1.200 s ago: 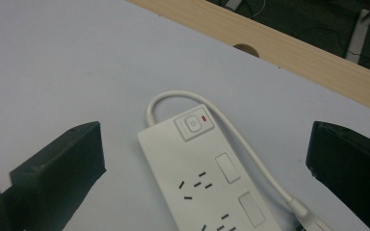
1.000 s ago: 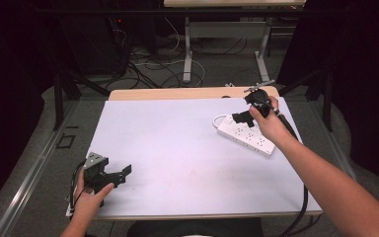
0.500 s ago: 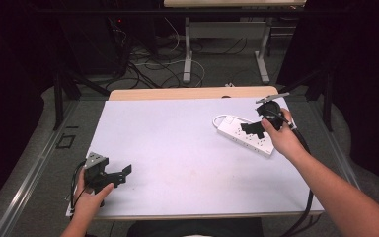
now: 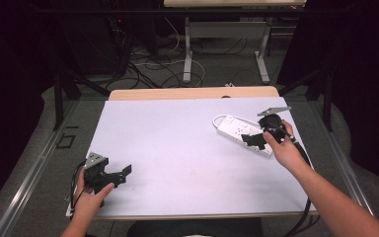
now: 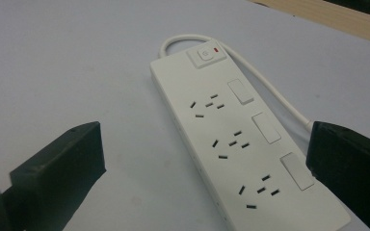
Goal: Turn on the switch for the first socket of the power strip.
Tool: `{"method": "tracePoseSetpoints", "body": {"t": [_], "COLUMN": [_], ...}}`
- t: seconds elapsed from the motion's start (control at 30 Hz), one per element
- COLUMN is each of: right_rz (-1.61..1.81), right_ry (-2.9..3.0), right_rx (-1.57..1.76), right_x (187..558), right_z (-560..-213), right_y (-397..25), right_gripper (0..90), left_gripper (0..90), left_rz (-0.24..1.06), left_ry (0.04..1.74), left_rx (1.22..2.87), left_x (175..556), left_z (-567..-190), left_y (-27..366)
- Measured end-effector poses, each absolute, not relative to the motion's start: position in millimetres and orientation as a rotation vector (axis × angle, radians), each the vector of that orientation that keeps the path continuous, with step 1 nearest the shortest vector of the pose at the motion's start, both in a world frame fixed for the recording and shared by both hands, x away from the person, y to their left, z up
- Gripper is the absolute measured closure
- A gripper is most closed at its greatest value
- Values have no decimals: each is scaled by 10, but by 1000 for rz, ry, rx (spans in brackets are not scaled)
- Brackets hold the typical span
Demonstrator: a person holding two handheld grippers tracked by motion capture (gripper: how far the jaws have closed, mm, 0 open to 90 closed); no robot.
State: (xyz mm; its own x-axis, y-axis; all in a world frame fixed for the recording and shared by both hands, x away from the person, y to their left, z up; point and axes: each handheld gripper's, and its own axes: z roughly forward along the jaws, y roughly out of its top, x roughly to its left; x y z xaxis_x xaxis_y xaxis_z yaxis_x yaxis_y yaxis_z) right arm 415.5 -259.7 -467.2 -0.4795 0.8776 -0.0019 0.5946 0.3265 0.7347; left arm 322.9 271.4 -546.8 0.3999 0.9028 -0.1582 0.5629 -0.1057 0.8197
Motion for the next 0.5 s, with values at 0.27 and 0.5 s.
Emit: {"method": "tracePoseSetpoints", "body": {"t": [0.27,0.5], "right_rz": [990,1086], "right_ry": [2195,2131], "right_rx": [1317,1348], "right_x": [4034,3900], "right_z": [-4956,-5139], "right_y": [-2641,-2729], "right_gripper": [0,0], "left_gripper": [1,1], "left_rz": [491,489], "left_ry": [1275,1279], "left_rx": [1790,1791], "left_x": [3226,3229], "left_z": [-5467,-5472], "left_y": [2720,2710]}}
